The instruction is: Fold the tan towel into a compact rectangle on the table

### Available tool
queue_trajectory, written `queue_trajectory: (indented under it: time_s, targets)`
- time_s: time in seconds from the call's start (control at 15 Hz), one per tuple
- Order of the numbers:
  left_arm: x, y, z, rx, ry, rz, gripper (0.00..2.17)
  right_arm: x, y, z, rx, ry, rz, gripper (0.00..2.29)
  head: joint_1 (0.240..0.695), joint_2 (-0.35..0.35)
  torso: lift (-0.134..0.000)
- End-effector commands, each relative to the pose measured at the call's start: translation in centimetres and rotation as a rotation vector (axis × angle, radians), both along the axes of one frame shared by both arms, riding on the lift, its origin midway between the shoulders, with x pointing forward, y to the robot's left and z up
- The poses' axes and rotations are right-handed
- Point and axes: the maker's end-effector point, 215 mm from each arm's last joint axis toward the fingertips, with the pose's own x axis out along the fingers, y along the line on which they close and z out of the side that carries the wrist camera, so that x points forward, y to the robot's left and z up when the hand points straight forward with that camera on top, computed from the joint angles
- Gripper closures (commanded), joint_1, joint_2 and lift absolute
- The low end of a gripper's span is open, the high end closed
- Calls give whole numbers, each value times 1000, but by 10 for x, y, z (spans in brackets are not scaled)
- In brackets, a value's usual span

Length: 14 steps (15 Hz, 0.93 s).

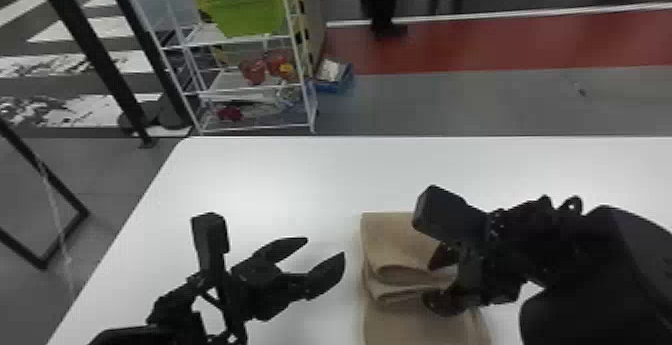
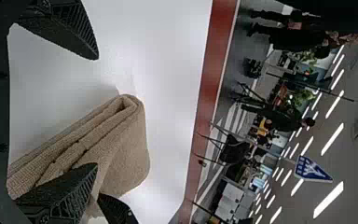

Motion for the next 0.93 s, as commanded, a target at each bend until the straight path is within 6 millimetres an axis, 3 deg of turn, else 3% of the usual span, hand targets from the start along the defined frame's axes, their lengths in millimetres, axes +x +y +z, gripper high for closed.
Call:
queue_trajectory:
  time_s: [0.0, 0.33, 0.67, 0.87]
  targets:
    - [0, -2, 1, -6, -1, 3, 66, -4, 3, 0, -3, -2, 11, 572, 695, 182, -123]
    - [-3, -3, 0, -6, 2, 1, 66, -2, -1, -7, -41, -27, 20, 583, 695, 186, -123]
    - [-5, -3, 1, -4, 1, 1, 66, 2, 2, -6, -41, -48, 23, 741, 695, 182, -123]
    - [-6, -4, 0, -5, 2, -2, 70, 3, 7, -4, -29, -50, 25, 967, 695, 187, -123]
